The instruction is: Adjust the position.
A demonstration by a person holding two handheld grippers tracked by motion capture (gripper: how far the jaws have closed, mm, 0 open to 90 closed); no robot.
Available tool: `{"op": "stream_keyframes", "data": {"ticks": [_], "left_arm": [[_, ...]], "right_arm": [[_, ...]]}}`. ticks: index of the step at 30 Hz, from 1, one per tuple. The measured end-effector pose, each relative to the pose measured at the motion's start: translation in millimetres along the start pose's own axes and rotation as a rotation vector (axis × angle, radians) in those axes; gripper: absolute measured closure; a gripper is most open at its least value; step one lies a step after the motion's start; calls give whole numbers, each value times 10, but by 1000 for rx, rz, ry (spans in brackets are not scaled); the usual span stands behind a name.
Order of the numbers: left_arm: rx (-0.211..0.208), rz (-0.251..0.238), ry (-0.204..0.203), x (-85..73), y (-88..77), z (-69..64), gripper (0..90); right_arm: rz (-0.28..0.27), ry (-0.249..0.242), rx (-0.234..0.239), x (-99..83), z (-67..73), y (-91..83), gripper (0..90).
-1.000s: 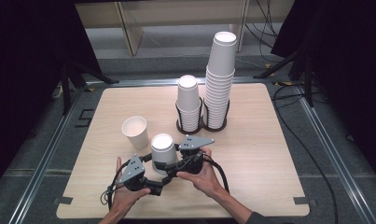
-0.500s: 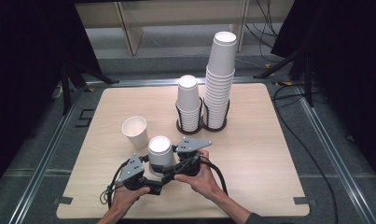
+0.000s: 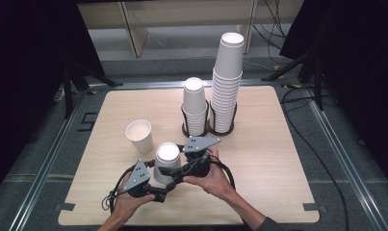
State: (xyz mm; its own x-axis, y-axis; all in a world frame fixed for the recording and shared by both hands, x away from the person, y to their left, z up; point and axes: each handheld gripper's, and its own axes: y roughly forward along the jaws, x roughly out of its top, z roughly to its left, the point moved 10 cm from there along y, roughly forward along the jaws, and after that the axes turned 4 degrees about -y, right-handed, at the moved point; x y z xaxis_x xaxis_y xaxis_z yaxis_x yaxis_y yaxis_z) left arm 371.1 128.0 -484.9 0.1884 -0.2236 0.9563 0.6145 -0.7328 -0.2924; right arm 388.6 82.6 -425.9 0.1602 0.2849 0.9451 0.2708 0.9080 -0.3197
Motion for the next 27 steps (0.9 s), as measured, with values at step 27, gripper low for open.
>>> {"op": "stream_keyframes", "data": {"ticks": [27], "left_arm": [[-25,-90,-12,60,-17,-24,4]], "right_arm": [[-62,152,83,137,-25,-117,244]]}}
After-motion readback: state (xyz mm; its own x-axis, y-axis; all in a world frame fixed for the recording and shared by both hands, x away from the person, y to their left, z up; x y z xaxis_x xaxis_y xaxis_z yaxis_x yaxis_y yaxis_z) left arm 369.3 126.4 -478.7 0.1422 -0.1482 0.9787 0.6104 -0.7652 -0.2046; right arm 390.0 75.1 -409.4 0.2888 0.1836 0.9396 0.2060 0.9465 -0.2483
